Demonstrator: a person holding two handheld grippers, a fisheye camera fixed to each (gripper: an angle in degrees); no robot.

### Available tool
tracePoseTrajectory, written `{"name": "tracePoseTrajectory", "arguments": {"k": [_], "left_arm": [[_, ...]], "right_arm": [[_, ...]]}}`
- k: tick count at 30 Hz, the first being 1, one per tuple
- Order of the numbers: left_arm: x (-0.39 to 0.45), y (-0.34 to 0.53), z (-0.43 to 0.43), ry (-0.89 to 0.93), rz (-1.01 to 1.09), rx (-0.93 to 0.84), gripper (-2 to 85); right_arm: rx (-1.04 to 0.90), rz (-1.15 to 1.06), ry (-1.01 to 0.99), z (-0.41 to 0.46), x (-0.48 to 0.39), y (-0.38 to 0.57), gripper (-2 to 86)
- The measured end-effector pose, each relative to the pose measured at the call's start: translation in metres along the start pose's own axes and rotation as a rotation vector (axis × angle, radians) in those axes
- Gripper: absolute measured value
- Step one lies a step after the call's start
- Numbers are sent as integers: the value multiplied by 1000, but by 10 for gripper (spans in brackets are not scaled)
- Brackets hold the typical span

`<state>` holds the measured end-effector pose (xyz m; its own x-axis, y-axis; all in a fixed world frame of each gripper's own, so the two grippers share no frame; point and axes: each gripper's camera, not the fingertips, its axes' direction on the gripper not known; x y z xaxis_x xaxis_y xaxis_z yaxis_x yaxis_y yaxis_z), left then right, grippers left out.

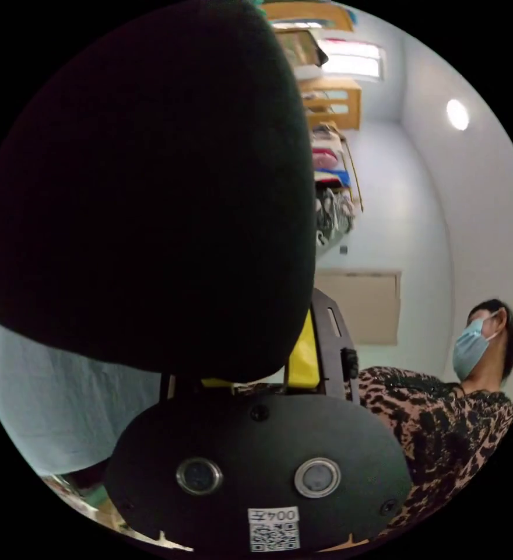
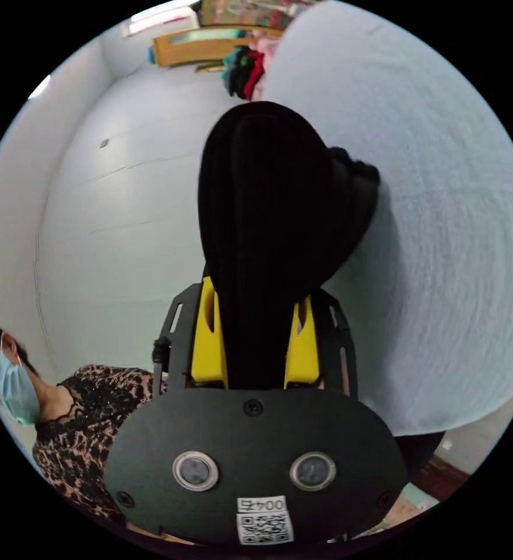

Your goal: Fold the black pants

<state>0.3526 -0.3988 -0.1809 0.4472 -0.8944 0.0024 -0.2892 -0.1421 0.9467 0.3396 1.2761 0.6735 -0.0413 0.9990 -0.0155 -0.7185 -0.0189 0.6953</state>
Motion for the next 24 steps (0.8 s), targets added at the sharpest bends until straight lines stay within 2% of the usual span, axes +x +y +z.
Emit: {"name": "tracePoseTrajectory", "arguments": {"k": [4, 6, 11, 17, 19, 24], "left_arm": [[73, 18, 42, 46, 311, -188, 164], [98, 33, 75, 99, 410, -289, 165], [150, 101, 200, 247, 521, -624, 166], [199, 239, 392, 358, 537, -1134, 167], [221, 314, 465, 352, 569, -1336, 168], [253, 489, 592, 327, 613, -1685, 169]], "right_arm": [[257, -126, -9, -27, -37, 99, 167], [446, -161, 25, -45, -53, 182, 167], [801, -89, 114, -65, -62, 366, 168], [1250, 80, 181, -39, -51, 597, 168], [1385, 131, 166, -22, -42, 662, 168], [1755, 275, 132, 40, -21, 842, 168]]}}
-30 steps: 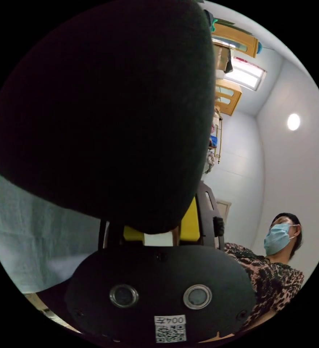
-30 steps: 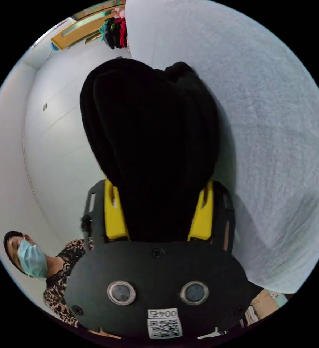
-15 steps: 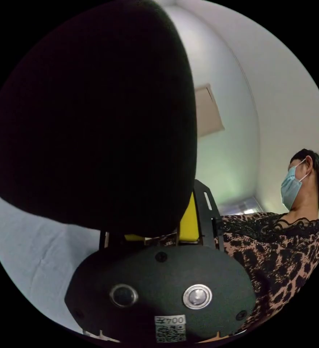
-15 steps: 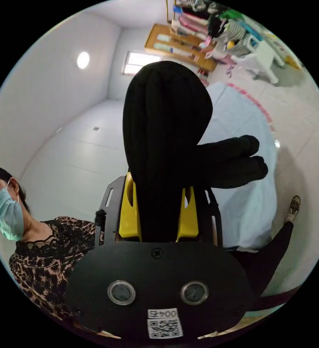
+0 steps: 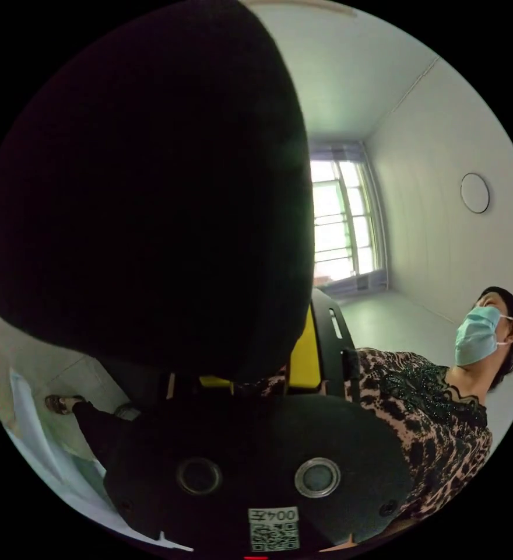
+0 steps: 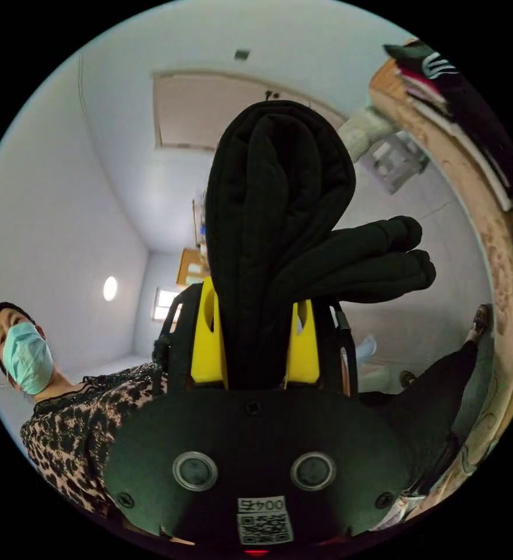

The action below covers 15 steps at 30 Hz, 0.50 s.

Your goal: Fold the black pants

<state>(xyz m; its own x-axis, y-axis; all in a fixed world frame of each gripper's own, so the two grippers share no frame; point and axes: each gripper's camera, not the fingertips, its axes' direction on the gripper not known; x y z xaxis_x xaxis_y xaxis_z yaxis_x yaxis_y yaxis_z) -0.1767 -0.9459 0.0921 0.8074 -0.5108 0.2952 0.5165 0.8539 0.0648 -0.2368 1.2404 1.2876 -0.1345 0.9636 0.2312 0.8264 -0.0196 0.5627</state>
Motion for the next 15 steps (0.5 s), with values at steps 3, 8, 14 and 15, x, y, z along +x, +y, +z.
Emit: {"name": "tracePoseTrajectory", "arguments": {"k": [3, 8, 14, 15], "left_arm": [[-8, -87, 106, 43, 30, -165, 169], [-15, -203, 262, 107, 55, -341, 170], [-26, -331, 399, 101, 93, -494, 173], [-28, -356, 421, 102, 88, -515, 174]], "right_arm": [[171, 51, 37, -92, 27, 9, 168], [349, 79, 95, -211, 57, 8, 169], [479, 130, 91, -299, 103, -14, 169], [501, 134, 99, -313, 107, -23, 169]]}}
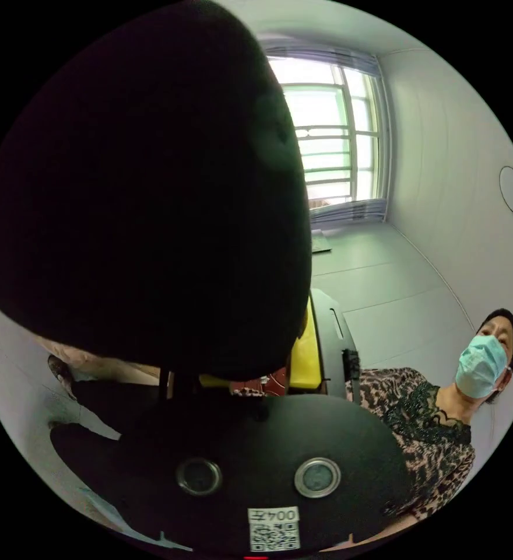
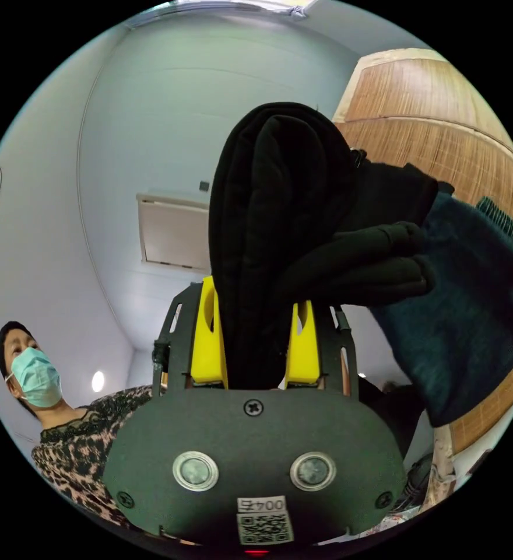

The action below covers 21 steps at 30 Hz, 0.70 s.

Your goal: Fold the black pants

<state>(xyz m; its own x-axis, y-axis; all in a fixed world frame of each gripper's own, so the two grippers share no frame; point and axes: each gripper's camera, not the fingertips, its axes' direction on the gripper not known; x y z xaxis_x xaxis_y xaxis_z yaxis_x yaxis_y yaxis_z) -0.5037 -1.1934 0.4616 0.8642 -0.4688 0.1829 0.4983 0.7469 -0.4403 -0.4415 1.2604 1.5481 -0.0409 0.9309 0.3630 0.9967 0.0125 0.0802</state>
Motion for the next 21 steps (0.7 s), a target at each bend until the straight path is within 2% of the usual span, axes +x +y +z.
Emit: {"name": "tracePoseTrajectory", "arguments": {"k": [4, 8, 11, 13, 16, 21], "left_arm": [[5, -114, 14, -11, 120, -47, 178], [-10, -185, 20, -27, 230, -67, 184], [-82, -222, 22, -30, 176, -70, 187], [-165, -233, 25, -43, 106, -79, 189], [-263, -225, 26, -91, -114, -146, 191], [-282, -230, 39, -58, -92, -256, 203]], "right_arm": [[76, -82, 28, -23, -11, -46, 169], [138, -155, 57, -27, 5, -83, 172], [147, -77, 85, 0, 66, -97, 176], [130, -23, 125, 24, 117, -100, 177], [65, 257, 136, 66, 207, -81, 180], [42, 282, 153, 68, 217, -62, 184]]}}
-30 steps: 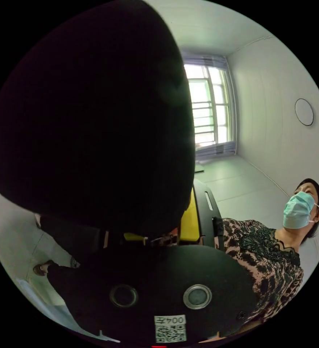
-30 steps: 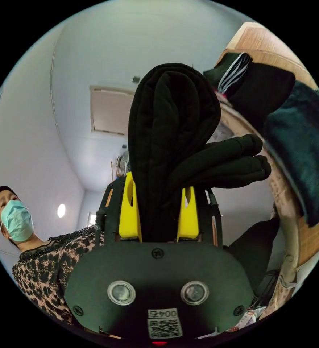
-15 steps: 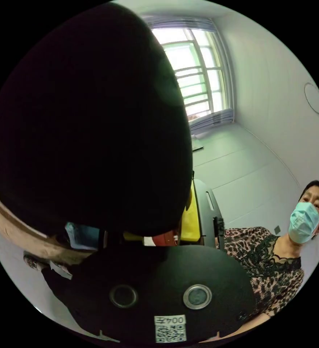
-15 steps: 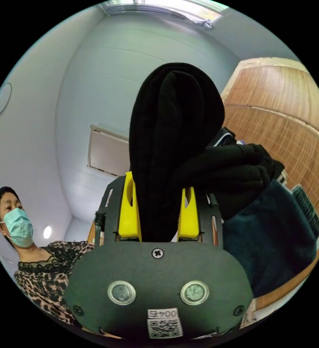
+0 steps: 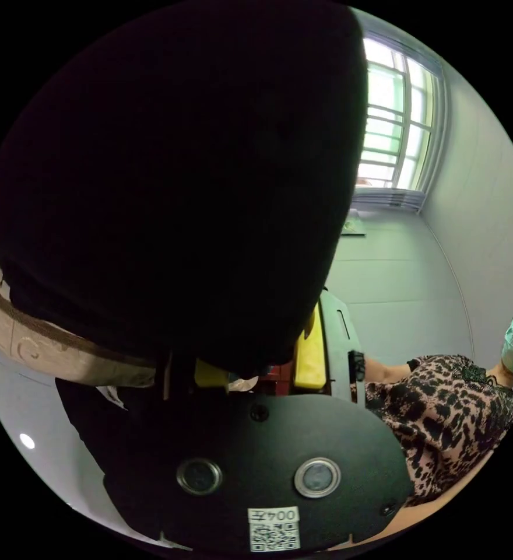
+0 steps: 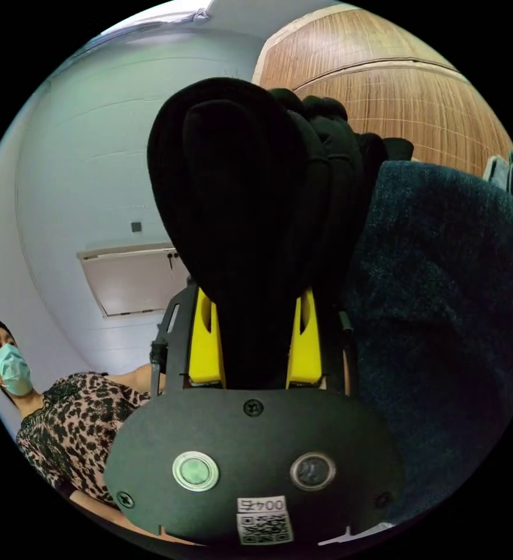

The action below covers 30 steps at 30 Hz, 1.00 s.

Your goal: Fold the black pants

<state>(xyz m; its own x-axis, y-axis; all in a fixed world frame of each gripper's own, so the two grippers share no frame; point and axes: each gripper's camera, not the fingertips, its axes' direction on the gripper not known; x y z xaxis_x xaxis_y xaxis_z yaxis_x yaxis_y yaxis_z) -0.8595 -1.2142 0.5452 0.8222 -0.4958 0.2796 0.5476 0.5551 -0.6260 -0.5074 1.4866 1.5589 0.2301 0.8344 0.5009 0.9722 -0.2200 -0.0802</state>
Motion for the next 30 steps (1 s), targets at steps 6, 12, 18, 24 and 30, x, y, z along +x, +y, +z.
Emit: {"name": "tracePoseTrajectory", "arguments": {"k": [6, 12, 18, 24, 30], "left_arm": [[-3, -7, 11, 10, -9, -8, 205], [36, 31, -18, -113, -2, -2, 176], [166, 45, -44, -448, 312, 159, 162], [217, -47, 51, -760, 593, 74, 195], [159, -74, 141, -981, 527, -168, 182]], "right_arm": [[-78, 3, 126, 4, -17, -8, 194], [-43, -25, 242, -34, -40, 16, 165], [11, -263, 543, -49, -149, 27, 112], [-203, -458, 774, 48, -211, -13, 132], [-393, -390, 993, 129, -185, -46, 136]]}}
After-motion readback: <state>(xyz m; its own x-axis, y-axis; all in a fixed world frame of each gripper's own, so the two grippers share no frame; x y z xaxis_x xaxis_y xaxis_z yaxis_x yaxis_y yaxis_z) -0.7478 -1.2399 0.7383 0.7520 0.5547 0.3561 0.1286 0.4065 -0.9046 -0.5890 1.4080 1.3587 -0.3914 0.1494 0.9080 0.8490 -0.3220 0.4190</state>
